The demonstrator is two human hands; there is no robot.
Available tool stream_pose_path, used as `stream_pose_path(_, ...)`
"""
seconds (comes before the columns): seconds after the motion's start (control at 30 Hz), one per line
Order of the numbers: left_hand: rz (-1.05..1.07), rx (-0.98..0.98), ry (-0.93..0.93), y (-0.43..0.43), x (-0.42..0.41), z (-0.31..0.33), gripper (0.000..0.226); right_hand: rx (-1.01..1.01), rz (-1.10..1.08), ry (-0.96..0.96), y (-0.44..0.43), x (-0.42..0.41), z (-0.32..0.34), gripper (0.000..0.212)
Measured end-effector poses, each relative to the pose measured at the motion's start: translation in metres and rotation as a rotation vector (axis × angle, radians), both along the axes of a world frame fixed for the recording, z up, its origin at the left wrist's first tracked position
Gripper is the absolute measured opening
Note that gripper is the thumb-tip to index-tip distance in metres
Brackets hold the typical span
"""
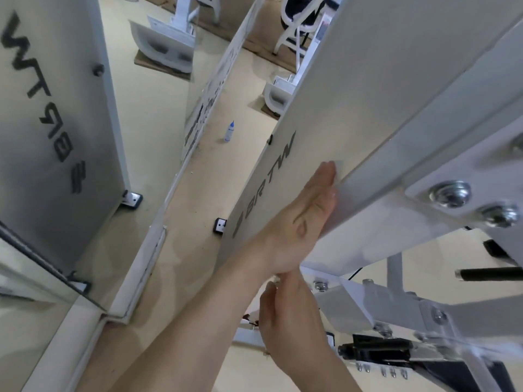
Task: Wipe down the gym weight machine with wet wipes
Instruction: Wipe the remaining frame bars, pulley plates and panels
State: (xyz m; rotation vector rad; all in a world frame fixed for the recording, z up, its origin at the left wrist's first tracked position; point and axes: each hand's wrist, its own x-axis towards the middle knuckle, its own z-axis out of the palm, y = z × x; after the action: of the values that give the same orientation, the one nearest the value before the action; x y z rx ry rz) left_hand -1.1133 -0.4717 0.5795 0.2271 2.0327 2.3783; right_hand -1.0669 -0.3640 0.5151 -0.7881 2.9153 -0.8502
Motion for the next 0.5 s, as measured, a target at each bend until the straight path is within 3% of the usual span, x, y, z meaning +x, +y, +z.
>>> stream_pose_path(0.07,0.052,-0.007,0.059,0.001,-0.007,0.020,0.049,-0.074,-0.004,-0.060,0.006,-0.002,0.016,0.052)
stream_pose_path(0.13,0.121,0.011,0.117,0.007,-0.022,0.034,0.047,-0.107,0.018,-0.007,0.006,-0.007,0.026,0.049)
stream_pose_path(0.3,0.184,0.020,-0.087,0.016,-0.040,0.043,0.055,-0.104,0.022,0.016,0.008,-0.014,0.032,0.034)
stream_pose_path(0.5,0.118,0.064,0.254,0.023,-0.006,0.109,0.051,-0.112,0.021,0.237,0.010,-0.020,0.054,0.035)
